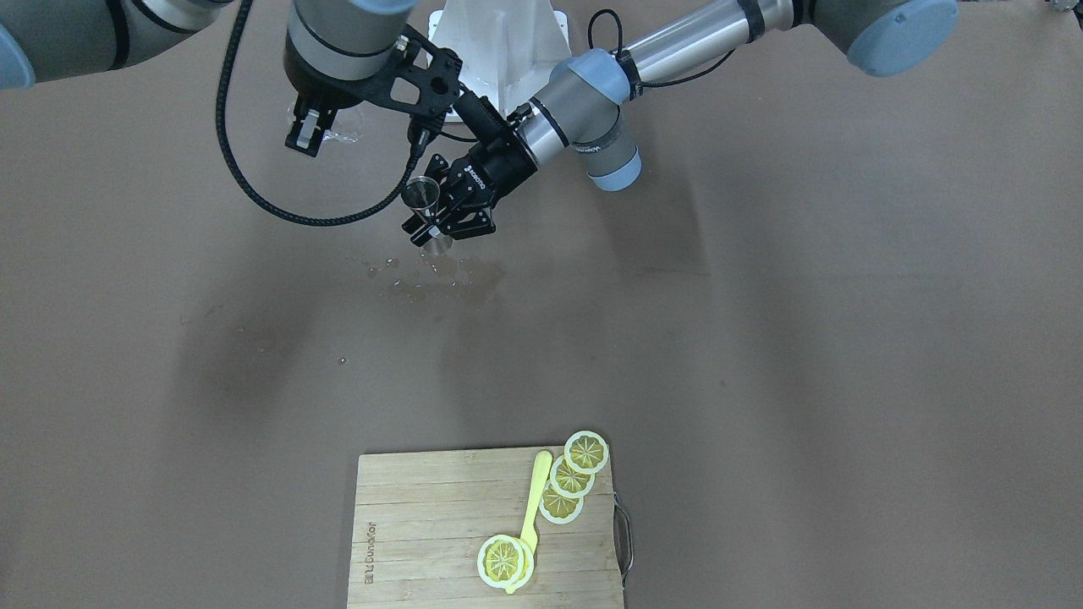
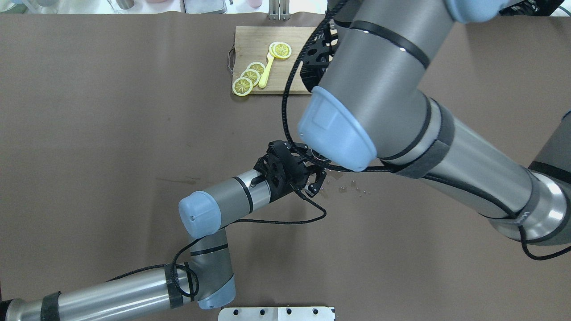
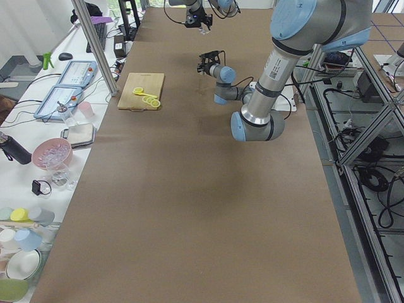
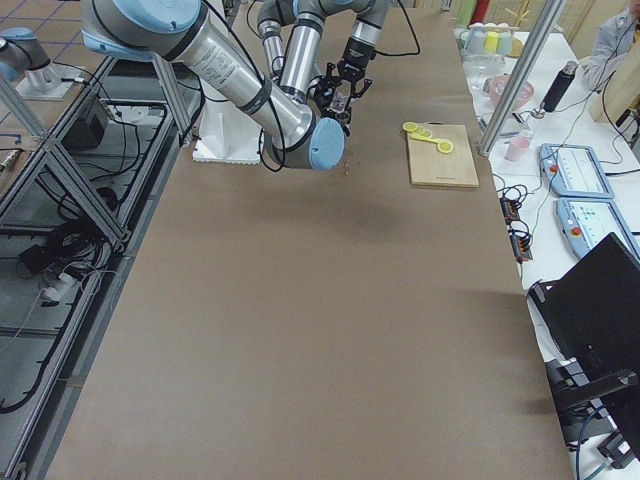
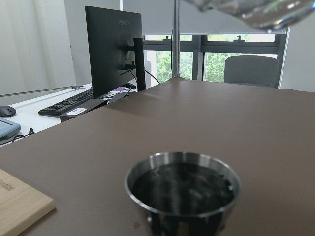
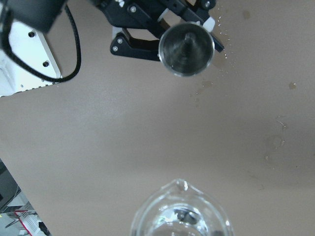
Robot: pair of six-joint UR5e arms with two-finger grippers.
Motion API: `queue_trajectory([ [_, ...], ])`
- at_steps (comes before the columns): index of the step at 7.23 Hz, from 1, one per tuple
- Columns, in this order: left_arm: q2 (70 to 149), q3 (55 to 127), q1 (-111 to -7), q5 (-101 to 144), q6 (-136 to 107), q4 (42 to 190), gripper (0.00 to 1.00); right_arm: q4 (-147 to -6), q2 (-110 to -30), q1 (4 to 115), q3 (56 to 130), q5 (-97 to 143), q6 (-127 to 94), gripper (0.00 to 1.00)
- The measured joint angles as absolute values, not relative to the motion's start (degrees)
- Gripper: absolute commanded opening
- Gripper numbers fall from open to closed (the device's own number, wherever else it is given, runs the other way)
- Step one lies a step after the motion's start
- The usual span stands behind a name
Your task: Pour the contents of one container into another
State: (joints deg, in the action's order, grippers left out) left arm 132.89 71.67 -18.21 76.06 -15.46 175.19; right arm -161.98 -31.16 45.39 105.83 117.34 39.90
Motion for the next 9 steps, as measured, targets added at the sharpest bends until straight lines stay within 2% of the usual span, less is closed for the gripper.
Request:
queue_trajectory([
  [3,128.6,76.5,-20.9,76.2,-15.2,175.2,0.00,-154.0,-40.3,52.7,114.5,123.6,44.9,0.00],
  [9,119.4,82.8,-30.8,76.3,-14.1,175.9,0.00,-118.7,-55.7,61.8,114.3,134.8,44.9,0.00],
])
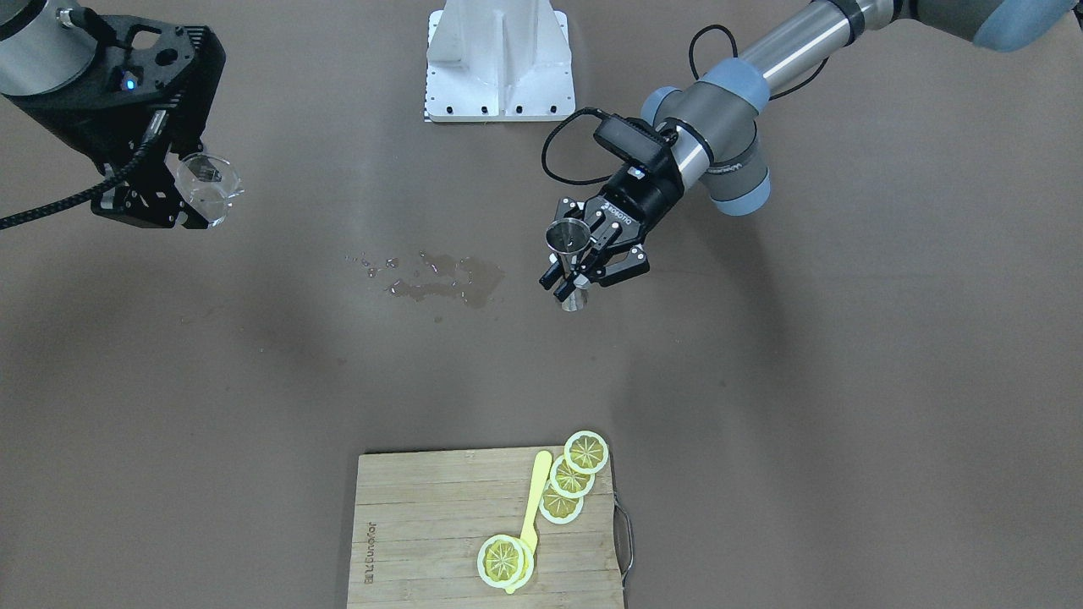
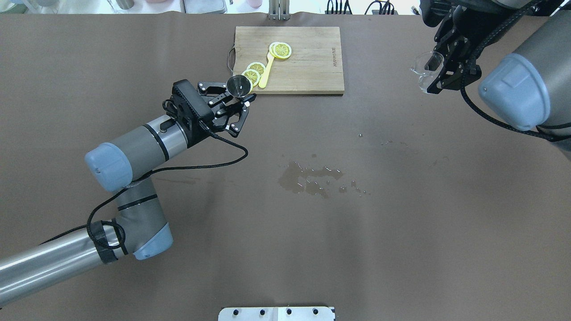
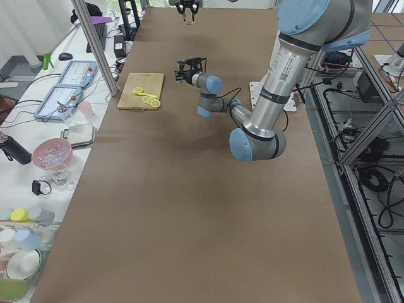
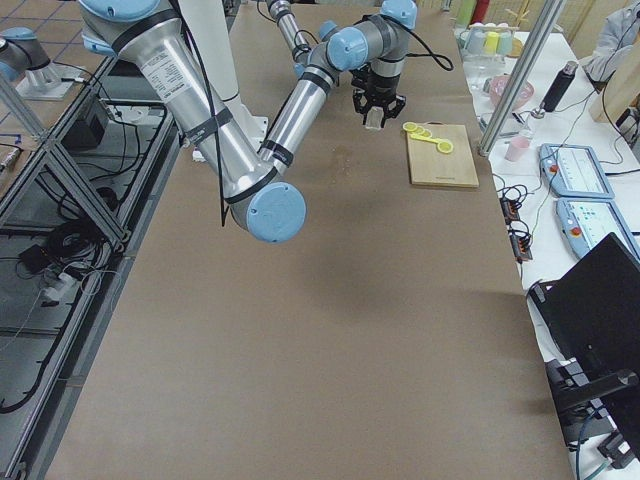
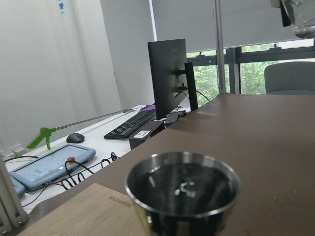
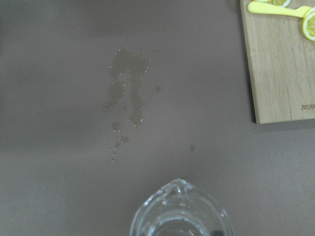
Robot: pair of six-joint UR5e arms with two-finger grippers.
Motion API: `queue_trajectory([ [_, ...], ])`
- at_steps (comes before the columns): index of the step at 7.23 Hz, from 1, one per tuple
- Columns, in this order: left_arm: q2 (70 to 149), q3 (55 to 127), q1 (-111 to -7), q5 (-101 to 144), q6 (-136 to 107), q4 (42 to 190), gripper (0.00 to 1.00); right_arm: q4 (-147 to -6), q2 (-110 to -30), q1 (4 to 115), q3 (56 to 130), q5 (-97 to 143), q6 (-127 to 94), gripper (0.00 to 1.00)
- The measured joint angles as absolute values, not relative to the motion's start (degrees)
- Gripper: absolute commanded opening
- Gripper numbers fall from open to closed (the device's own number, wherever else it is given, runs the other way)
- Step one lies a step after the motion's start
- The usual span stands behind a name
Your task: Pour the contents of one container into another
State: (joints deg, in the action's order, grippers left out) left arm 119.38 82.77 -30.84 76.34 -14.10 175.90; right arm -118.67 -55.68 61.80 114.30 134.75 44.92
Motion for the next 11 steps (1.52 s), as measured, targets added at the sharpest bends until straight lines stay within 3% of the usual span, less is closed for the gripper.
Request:
queue_trajectory([
  [5,109.3,87.9,-33.1,76.4,-11.1,178.2,0.00,-76.0,-64.2,63.0,104.7,138.1,21.8,0.00],
  [11,103.9,86.3,-33.3,72.7,-10.7,184.6,0.00,-24.9,-67.9,62.9,80.9,140.0,-4.3,0.00],
])
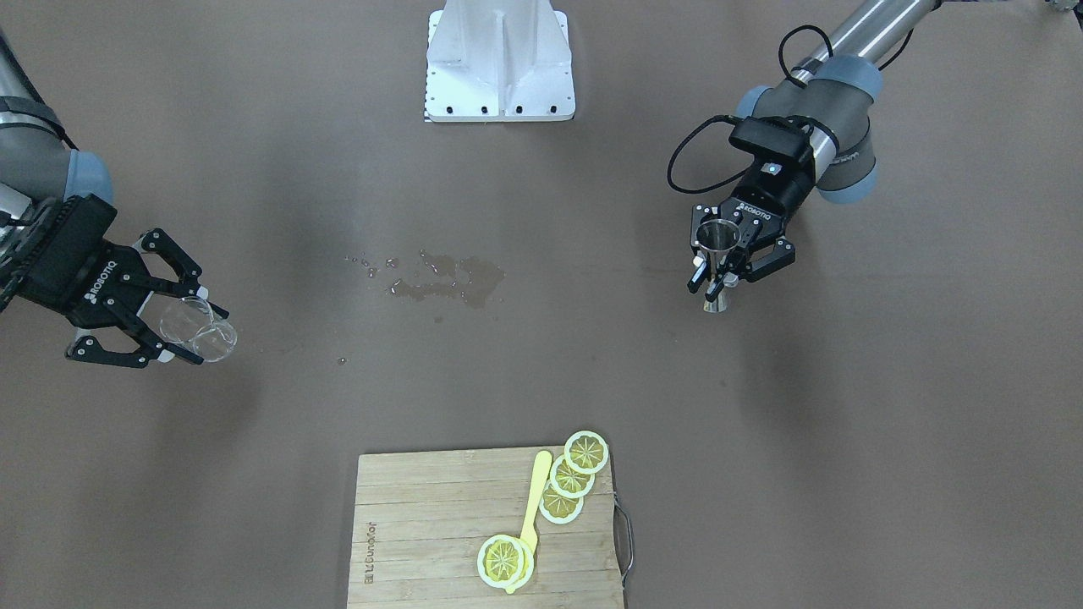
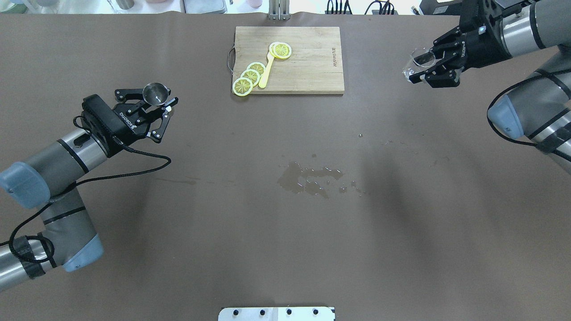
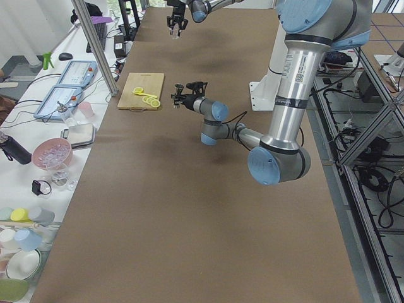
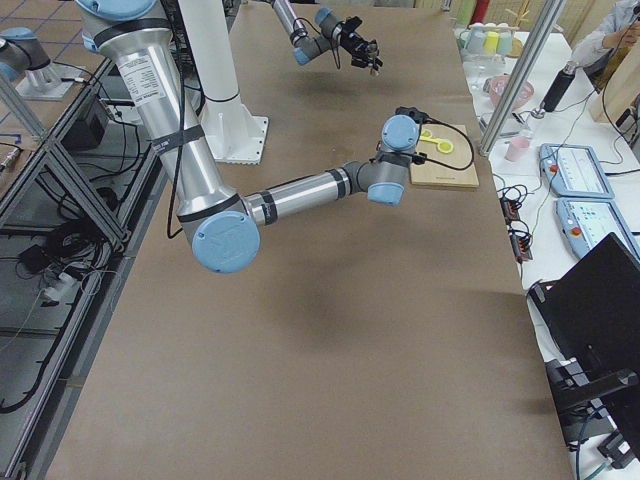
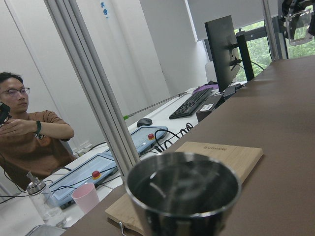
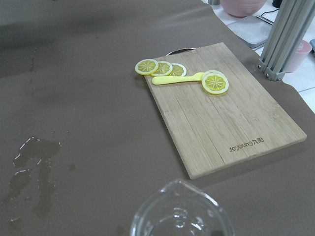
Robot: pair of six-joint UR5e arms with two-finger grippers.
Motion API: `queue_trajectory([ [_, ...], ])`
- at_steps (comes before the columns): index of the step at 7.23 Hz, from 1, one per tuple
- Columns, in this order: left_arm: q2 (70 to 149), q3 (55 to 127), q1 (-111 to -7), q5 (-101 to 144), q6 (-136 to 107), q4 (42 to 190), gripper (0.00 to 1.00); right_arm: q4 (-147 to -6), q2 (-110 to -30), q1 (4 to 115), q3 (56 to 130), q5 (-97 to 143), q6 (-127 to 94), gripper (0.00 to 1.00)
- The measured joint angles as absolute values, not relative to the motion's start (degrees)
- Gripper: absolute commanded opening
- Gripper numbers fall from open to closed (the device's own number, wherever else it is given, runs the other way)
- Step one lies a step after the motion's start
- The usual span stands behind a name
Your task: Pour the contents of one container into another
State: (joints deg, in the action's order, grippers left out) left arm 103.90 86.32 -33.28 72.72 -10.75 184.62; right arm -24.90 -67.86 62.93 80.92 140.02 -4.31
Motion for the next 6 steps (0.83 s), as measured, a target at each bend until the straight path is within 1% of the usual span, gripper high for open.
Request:
queue_trajectory([
  [2,102.6,83.1,-33.5,70.9,-14.1,188.9,0.00,-13.8,-68.1,62.9,72.7,139.8,-5.1,0.00],
  [3,101.6,81.9,-34.0,70.0,-16.3,190.2,0.00,-10.6,-68.4,62.9,70.4,140.0,-5.1,0.00],
  [4,100.6,80.7,-34.9,69.5,-19.3,191.2,0.00,-8.4,-69.0,62.6,69.0,140.6,-4.9,0.00],
  [6,99.1,79.3,-36.7,68.0,-22.5,192.5,0.00,-6.6,-69.8,60.9,68.5,143.5,-4.5,0.00],
])
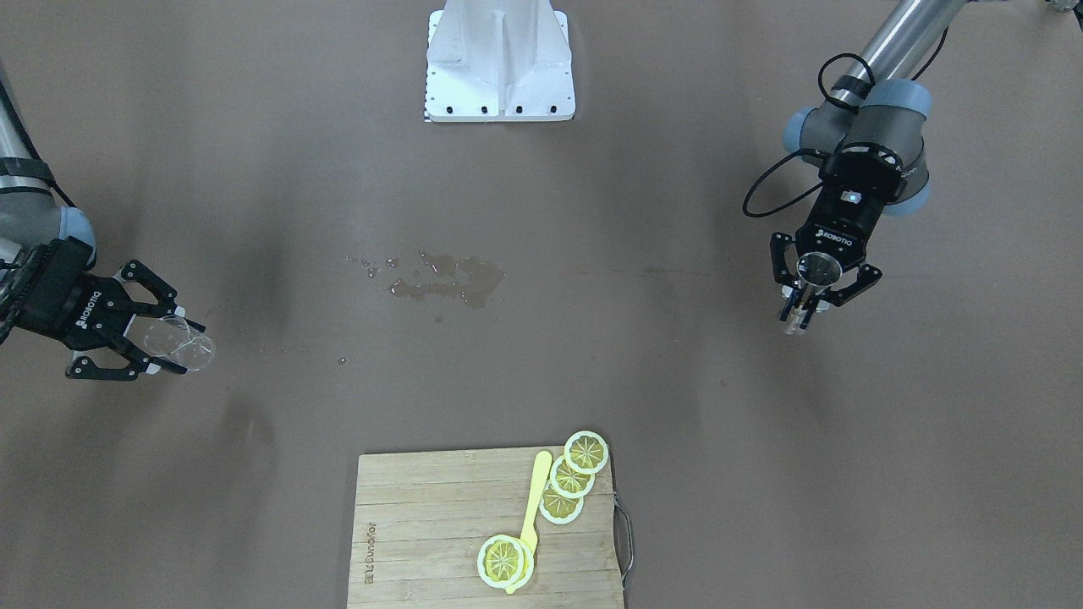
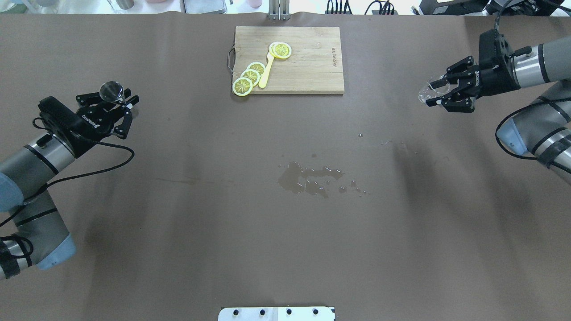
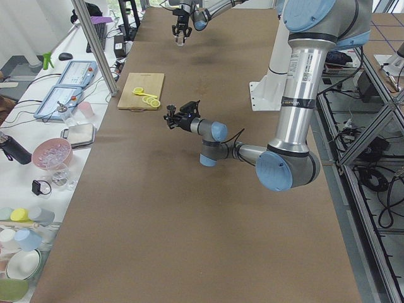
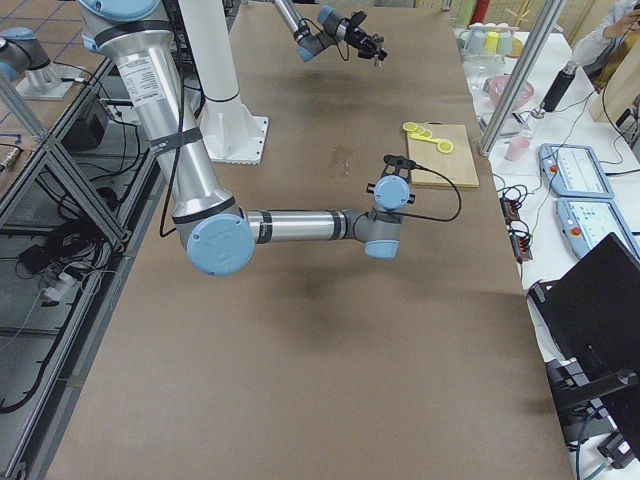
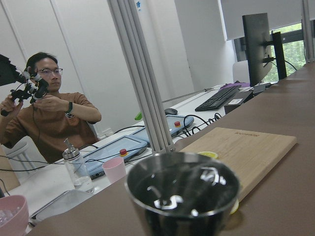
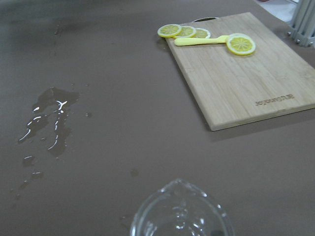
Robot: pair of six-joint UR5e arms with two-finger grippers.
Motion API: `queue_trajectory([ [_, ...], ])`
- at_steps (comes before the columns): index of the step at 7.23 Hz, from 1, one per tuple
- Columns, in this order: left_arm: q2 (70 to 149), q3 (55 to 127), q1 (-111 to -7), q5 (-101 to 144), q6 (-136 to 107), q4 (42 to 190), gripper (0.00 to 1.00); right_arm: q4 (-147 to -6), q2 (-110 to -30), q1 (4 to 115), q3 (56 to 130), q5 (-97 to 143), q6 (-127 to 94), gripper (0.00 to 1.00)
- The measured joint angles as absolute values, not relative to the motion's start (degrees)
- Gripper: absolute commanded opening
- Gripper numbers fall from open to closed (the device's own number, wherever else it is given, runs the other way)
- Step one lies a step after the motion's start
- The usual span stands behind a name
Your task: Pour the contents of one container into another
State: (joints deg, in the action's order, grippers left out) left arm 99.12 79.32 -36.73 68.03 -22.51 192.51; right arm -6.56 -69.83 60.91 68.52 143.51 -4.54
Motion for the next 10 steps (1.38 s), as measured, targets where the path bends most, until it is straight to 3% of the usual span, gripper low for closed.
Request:
queue_trajectory([
  [10,99.1,79.0,-27.3,45.4,-35.5,185.4,0.00,-5.3,-77.5,50.5,71.3,133.8,2.5,0.00],
])
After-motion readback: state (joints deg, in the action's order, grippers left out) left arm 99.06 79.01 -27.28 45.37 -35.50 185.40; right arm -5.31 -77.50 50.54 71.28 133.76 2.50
